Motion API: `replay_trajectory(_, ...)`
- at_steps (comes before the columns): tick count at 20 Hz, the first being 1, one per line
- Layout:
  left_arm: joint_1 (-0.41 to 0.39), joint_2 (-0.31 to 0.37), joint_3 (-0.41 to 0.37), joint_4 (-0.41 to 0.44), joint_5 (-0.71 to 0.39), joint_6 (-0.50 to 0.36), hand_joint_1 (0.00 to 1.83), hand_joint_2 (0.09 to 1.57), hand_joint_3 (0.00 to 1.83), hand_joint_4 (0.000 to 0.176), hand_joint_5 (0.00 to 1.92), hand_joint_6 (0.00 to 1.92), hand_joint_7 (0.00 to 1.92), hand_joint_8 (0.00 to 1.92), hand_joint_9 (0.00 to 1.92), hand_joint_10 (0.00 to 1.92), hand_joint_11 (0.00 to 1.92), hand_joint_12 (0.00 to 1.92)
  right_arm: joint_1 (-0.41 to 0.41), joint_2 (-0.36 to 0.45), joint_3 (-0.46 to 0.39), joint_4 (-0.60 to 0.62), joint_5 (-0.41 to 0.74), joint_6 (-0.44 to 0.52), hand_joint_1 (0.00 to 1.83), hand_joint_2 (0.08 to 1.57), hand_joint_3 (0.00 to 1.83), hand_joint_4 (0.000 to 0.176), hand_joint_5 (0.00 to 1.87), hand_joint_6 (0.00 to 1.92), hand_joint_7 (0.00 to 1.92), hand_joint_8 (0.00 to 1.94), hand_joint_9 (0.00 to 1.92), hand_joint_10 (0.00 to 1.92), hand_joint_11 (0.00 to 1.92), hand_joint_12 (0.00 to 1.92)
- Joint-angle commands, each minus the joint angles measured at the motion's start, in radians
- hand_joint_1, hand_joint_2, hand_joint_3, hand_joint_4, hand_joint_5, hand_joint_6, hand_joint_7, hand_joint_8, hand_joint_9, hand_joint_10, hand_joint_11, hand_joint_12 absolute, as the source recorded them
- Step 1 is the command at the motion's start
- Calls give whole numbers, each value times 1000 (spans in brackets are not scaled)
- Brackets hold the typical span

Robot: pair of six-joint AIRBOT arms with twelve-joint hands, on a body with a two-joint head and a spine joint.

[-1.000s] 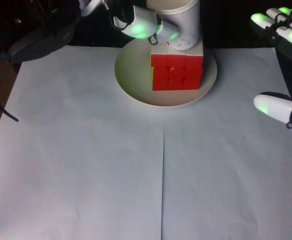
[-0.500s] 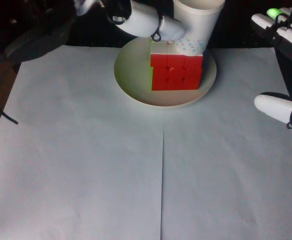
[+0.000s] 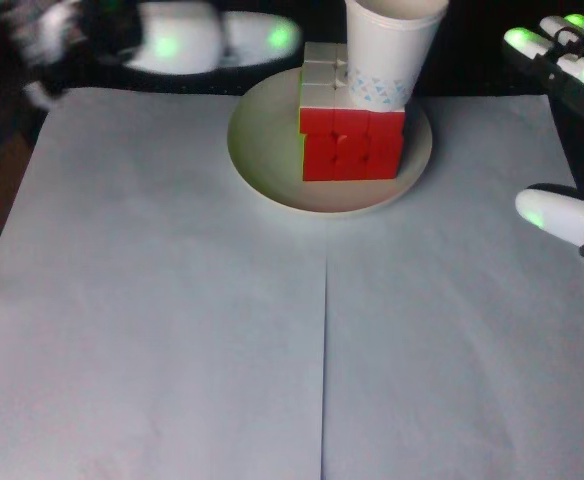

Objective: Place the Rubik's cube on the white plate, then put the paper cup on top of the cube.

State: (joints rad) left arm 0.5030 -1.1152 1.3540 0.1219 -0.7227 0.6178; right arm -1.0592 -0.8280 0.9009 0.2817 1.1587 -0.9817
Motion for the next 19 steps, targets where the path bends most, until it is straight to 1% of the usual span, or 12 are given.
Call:
replay_trajectory(1,16,21,-17,-48,-196,9,534,1177,16,161,0,0,0,0,0,0,11,6,8,11,-2,-8,141,3,319,1270,12,128,0,0,0,0,6,1,3,19)
replay_trajectory(2,47,44,-37,-77,-244,14,507,1179,15,156,0,0,0,0,0,0,22,12,8,19,-6,-8,153,3,296,1281,0,105,0,0,0,0,0,0,0,110)
replay_trajectory(3,89,72,-61,-108,-298,20,422,1201,18,126,0,0,0,0,0,0,30,22,8,28,-12,-8,168,3,287,1265,0,91,0,0,0,0,0,0,0,106)
replay_trajectory(4,129,98,-87,-142,-345,33,413,1214,19,104,0,0,0,0,0,0,55,38,8,37,-17,-8,183,3,249,1262,0,99,0,0,0,0,0,0,0,85)
replay_trajectory(5,181,131,-121,-179,-398,58,388,1220,16,109,0,0,0,0,0,0,49,44,8,47,-21,-8,200,3,191,1258,0,129,0,0,0,0,0,0,0,21)
replay_trajectory(6,224,156,-150,-211,-449,82,328,1261,13,157,0,0,0,0,0,0,0,0,8,57,-27,-8,216,3,243,1291,12,109,0,0,0,0,0,0,0,0)
replay_trajectory(8,315,201,-200,-273,-547,110,339,1282,15,156,0,0,0,0,0,0,0,0,8,81,-38,-8,251,3,208,1331,22,80,0,0,0,0,0,0,0,0)
replay_trajectory(9,351,219,-221,-299,-593,121,281,1293,12,131,0,0,0,0,0,0,0,0,8,94,-44,-8,268,3,181,1366,30,41,0,0,0,0,0,0,0,0)
replay_trajectory(10,381,234,-241,-321,-641,134,269,1281,4,162,0,0,0,0,0,0,0,0,8,107,-49,-8,284,3,146,1360,22,59,0,0,0,0,0,0,0,0)
replay_trajectory(11,407,251,-261,-336,-683,151,259,1281,3,161,0,0,0,0,0,0,0,0,8,119,-54,-8,308,2,164,1350,12,59,0,0,0,0,0,0,0,0)
replay_trajectory(14,454,300,-313,-359,-784,200,328,1296,5,152,0,0,0,0,0,0,0,0,8,153,-69,-8,358,2,187,1347,4,12,0,0,0,0,0,0,0,0)
replay_trajectory(19,562,362,-367,-417,-953,225,408,1305,0,136,0,0,0,0,0,0,0,0,8,169,-85,-9,412,2,104,1414,23,7,0,0,0,0,0,0,0,0)
